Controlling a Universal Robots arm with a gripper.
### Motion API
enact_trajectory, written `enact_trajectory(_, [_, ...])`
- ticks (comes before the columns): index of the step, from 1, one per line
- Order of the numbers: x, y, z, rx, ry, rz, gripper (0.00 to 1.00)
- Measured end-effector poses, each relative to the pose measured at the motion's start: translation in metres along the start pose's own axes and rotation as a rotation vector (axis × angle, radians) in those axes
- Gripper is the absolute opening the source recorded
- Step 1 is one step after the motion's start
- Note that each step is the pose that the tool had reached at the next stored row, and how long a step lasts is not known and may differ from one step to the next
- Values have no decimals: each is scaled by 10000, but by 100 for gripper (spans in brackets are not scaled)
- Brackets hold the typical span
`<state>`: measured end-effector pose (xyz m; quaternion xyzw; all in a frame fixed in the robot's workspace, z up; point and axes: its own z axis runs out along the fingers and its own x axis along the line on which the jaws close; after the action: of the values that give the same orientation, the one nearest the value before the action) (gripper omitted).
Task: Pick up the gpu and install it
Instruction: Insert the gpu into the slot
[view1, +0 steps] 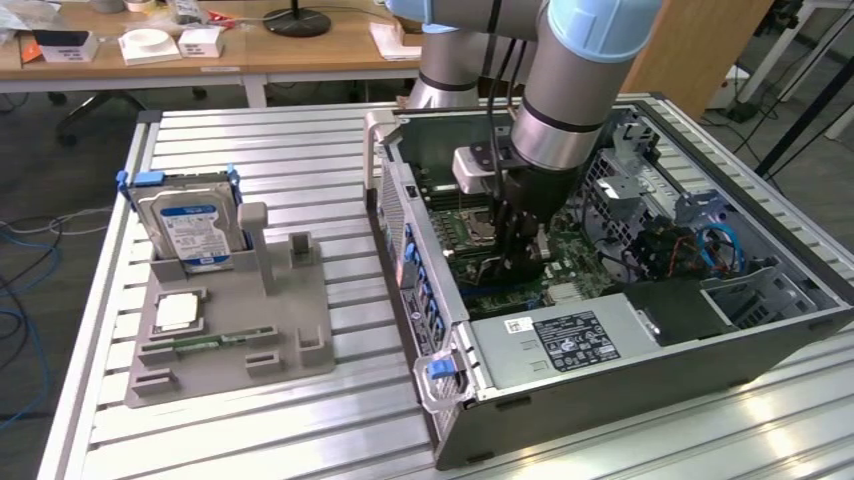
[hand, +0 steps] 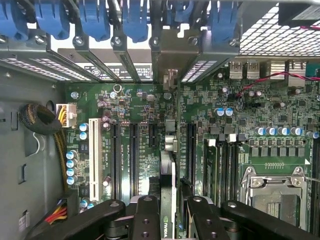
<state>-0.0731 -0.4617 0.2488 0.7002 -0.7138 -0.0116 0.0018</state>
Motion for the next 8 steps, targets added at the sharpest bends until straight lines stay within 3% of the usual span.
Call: enact_trajectory(8, [0, 1, 4, 2, -3, 0, 26])
